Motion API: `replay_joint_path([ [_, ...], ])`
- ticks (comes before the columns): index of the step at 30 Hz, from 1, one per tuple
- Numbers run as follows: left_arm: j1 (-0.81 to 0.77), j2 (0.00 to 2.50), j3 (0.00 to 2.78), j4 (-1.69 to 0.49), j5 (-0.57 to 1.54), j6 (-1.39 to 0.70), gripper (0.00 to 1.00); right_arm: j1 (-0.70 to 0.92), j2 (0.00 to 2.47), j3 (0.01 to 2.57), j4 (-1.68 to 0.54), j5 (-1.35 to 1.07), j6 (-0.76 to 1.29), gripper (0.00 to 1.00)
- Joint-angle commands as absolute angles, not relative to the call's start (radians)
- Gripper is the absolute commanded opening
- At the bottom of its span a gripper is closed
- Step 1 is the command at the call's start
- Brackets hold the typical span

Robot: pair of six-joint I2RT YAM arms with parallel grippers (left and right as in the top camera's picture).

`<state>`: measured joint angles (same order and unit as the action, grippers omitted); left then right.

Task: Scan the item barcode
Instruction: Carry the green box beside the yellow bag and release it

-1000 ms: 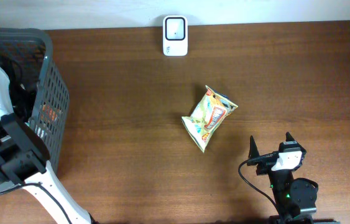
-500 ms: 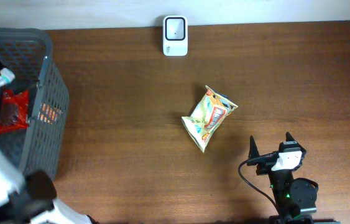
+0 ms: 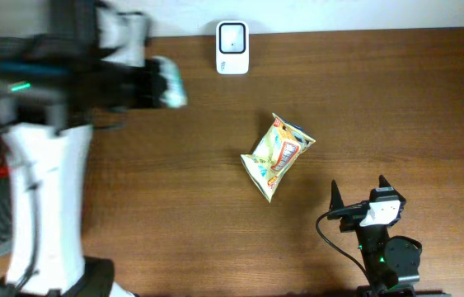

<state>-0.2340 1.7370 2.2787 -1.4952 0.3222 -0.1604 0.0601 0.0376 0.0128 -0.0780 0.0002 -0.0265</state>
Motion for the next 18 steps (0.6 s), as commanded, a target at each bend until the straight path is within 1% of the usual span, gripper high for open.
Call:
replay_joint_path([
  [1, -0.392, 1.780, 2.120, -1.403, 0.142, -0.141, 0.00, 0.066, 0.033, 0.006, -0.082, 0.009, -0.026, 0.98],
  [3, -0.441, 1.802, 2.058, -1.355, 0.080, -0.145, 0.00, 0.066, 0.033, 0.006, -0.082, 0.009, -0.026, 0.98],
  [7, -0.518, 1.884, 1.940, -1.263, -0.079, -0.262, 0.00, 0.066, 0.033, 0.006, -0.082, 0.009, -0.026, 0.98],
  [13, -0.568, 2.052, 1.895, -1.231, -0.084, -0.268, 0.00, 0.066, 0.033, 0.006, -0.082, 0.009, -0.026, 0.99],
  [18, -0.595, 2.197, 1.895, -1.230, -0.072, -0.355, 0.00, 0.066, 0.033, 0.006, -0.082, 0.009, -0.026, 0.98],
])
